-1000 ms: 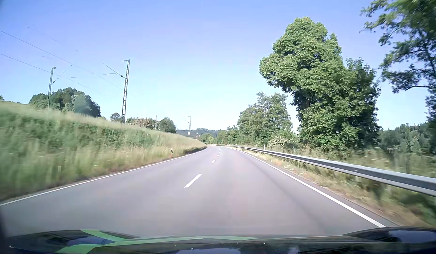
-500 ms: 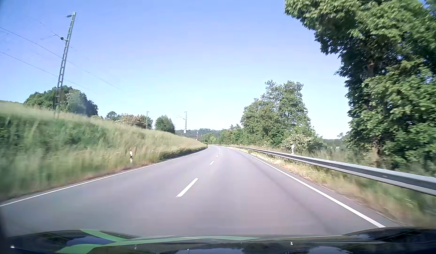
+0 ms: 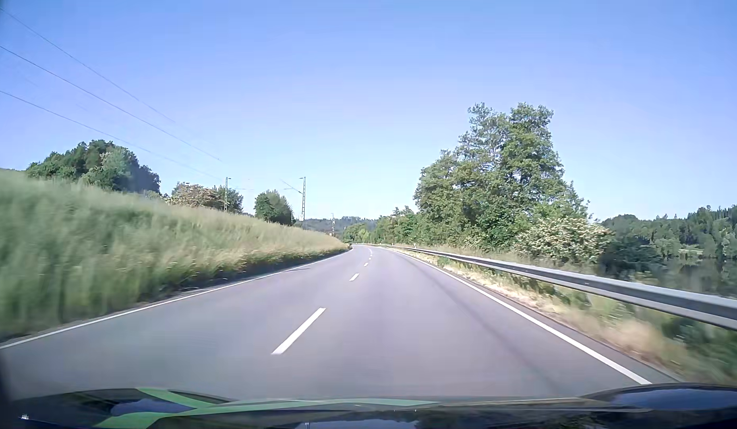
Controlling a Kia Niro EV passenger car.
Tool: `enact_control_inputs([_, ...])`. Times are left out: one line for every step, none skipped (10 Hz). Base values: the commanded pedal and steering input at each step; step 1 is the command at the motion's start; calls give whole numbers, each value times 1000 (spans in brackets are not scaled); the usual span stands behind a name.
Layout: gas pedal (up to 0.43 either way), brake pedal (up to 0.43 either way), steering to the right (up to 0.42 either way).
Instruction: Follow the waypoints while adhering to traffic rules and regulations
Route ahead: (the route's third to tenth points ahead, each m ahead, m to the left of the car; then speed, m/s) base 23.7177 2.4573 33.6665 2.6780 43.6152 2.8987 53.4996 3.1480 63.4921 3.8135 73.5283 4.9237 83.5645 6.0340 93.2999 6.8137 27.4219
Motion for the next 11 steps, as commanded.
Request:
enact_control_inputs([248, 0, -6])
enact_control_inputs([248, 0, -7])
enact_control_inputs([248, 0, -7])
enact_control_inputs([248, 0, -6])
enact_control_inputs([260, 0, -6])
enact_control_inputs([260, 0, -7])
enact_control_inputs([260, 0, -6])
enact_control_inputs([268, 0, -7])
enact_control_inputs([268, 0, -7])
enact_control_inputs([268, 0, -6])
enact_control_inputs([268, 0, -6])
